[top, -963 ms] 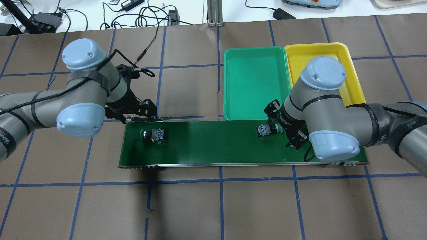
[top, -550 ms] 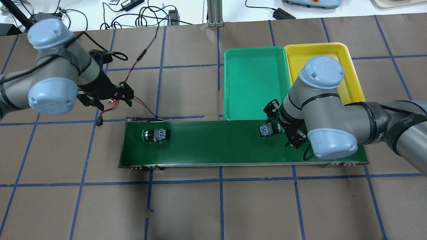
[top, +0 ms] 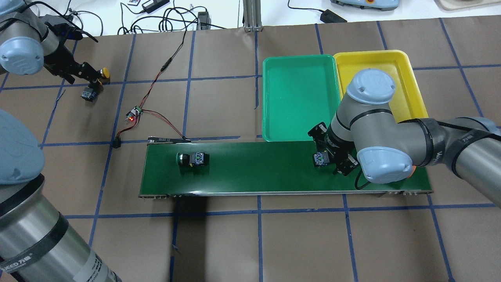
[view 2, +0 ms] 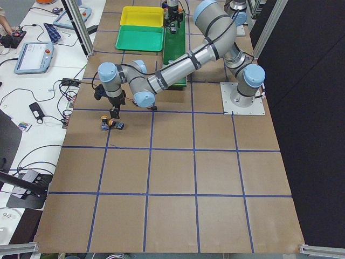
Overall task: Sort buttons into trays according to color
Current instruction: 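Lift green button toward green tray with right gripper while left reaches buttons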
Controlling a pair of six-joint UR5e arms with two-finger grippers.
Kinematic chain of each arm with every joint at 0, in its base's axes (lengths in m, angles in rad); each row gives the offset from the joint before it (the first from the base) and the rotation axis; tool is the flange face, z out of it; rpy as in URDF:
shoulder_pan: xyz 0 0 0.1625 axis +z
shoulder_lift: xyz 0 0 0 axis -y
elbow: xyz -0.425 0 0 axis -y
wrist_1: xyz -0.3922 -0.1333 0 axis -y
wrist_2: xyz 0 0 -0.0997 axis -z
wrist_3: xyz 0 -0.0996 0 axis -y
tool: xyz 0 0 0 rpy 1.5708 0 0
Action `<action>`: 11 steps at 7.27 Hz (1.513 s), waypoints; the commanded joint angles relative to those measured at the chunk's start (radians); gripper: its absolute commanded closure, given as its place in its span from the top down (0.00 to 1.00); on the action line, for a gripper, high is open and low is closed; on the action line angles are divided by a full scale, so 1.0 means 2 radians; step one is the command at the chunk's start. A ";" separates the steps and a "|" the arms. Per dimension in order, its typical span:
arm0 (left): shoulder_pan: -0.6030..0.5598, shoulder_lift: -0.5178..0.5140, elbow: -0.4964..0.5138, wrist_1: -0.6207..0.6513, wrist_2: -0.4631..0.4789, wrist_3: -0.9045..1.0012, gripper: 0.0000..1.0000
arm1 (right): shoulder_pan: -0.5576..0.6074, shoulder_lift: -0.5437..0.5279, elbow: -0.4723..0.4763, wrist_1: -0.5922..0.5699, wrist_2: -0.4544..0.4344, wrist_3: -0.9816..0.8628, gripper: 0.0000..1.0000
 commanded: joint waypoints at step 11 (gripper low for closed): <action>-0.035 0.053 -0.035 -0.078 0.008 -0.078 0.00 | -0.007 0.097 -0.246 0.099 -0.009 -0.104 0.69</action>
